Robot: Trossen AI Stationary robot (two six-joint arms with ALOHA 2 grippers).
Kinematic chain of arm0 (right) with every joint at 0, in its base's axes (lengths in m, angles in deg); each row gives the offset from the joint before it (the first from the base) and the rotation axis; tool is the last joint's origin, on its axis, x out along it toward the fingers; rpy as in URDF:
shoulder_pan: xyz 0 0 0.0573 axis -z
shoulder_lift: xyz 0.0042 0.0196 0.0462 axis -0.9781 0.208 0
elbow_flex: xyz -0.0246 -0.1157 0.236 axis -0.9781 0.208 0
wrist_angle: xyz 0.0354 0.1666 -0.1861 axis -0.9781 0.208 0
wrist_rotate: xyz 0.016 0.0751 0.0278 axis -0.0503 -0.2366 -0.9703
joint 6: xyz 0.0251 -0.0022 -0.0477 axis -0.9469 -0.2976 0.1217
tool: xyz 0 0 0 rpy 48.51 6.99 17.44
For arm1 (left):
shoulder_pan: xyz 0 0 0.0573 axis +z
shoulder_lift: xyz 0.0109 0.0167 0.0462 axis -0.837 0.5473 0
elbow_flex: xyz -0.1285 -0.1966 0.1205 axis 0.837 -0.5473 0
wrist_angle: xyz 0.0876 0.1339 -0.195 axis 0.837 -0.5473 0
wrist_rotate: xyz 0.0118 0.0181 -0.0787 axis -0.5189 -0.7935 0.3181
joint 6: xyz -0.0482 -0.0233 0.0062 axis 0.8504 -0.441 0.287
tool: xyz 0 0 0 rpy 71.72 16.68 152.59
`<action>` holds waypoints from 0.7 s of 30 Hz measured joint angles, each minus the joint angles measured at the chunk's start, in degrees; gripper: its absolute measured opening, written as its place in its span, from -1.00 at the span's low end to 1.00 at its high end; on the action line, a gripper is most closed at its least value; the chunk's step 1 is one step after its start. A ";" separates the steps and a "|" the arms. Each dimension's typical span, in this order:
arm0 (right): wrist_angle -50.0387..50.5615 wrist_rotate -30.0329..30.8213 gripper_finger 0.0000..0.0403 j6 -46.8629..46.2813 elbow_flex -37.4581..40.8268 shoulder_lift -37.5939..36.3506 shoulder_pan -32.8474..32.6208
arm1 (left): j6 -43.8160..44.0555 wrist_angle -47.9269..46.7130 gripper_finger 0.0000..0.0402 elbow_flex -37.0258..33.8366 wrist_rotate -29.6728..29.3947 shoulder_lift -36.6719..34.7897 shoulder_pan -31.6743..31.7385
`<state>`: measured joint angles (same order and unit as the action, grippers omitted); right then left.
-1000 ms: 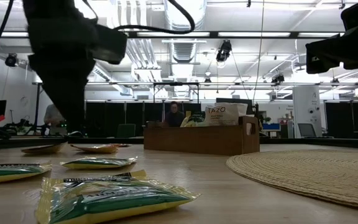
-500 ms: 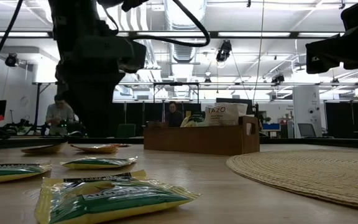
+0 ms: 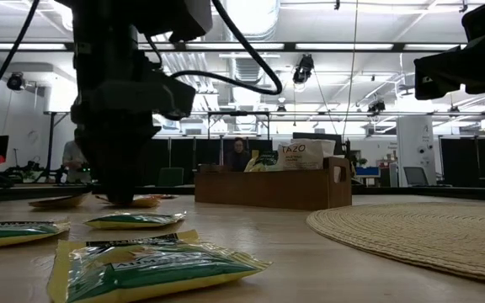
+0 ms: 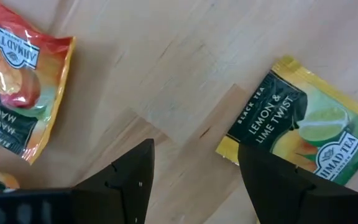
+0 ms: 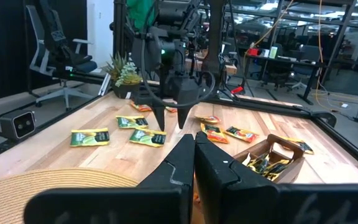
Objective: Pick & Place Tea
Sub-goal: Put the yellow tea bag into the middle section of the wooden organizer
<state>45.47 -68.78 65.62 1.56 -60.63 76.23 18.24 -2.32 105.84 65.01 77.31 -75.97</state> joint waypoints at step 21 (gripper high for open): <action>0.00 0.00 -0.96 0.00 0.00 0.00 0.01 | -1.60 1.02 0.12 1.10 3.03 0.23 0.08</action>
<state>45.47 -68.78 65.62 1.56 -60.63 76.24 16.63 -1.30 106.94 68.04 77.54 -75.89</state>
